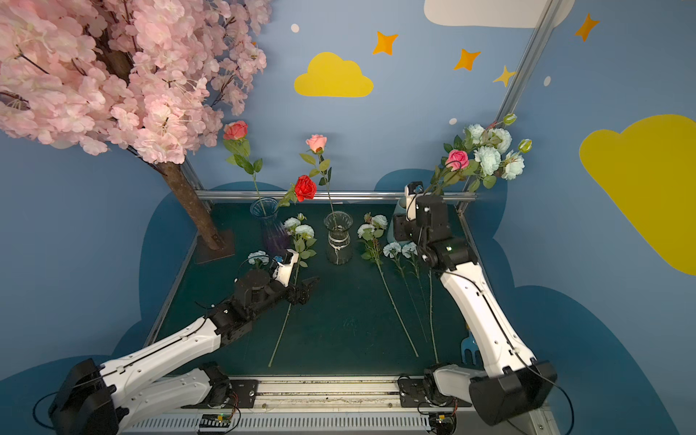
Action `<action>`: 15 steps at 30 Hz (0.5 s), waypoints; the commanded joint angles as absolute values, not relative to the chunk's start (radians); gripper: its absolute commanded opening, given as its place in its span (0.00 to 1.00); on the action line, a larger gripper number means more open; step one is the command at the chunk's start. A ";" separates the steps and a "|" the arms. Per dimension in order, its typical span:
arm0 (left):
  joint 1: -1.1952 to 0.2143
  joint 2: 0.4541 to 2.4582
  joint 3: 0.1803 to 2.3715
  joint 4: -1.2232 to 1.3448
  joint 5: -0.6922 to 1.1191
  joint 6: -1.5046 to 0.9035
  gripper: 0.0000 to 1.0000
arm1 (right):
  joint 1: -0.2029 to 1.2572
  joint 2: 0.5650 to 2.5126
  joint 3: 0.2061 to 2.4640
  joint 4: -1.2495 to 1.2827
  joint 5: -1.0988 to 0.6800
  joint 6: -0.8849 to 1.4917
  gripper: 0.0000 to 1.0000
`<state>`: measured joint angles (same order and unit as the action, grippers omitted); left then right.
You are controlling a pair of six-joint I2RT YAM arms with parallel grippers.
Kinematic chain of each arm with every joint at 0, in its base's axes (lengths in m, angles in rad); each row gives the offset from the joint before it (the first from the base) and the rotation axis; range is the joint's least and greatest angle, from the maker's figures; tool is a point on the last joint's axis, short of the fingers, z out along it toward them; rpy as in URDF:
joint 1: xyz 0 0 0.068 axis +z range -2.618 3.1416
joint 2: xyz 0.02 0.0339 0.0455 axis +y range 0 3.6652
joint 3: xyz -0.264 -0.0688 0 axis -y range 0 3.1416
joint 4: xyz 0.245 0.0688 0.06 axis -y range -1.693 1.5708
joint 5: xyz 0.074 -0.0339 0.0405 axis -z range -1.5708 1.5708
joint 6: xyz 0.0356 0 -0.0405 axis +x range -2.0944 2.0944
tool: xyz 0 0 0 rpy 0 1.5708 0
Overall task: Pick out blue flowers from the vase
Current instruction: Move the vase to the center of the board, then pick up the vase from the center of the board.
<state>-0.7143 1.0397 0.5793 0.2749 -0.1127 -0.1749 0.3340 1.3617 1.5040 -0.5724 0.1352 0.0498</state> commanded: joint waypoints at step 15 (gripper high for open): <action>-0.714 1.132 0.621 0.436 -0.094 -0.170 0.90 | 0.217 2.129 2.477 -1.165 0.121 -0.066 0.49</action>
<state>-0.7143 1.1290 0.5838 0.4122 -0.1043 -0.1757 0.2276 2.0953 2.3795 -1.0687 0.1509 -0.0536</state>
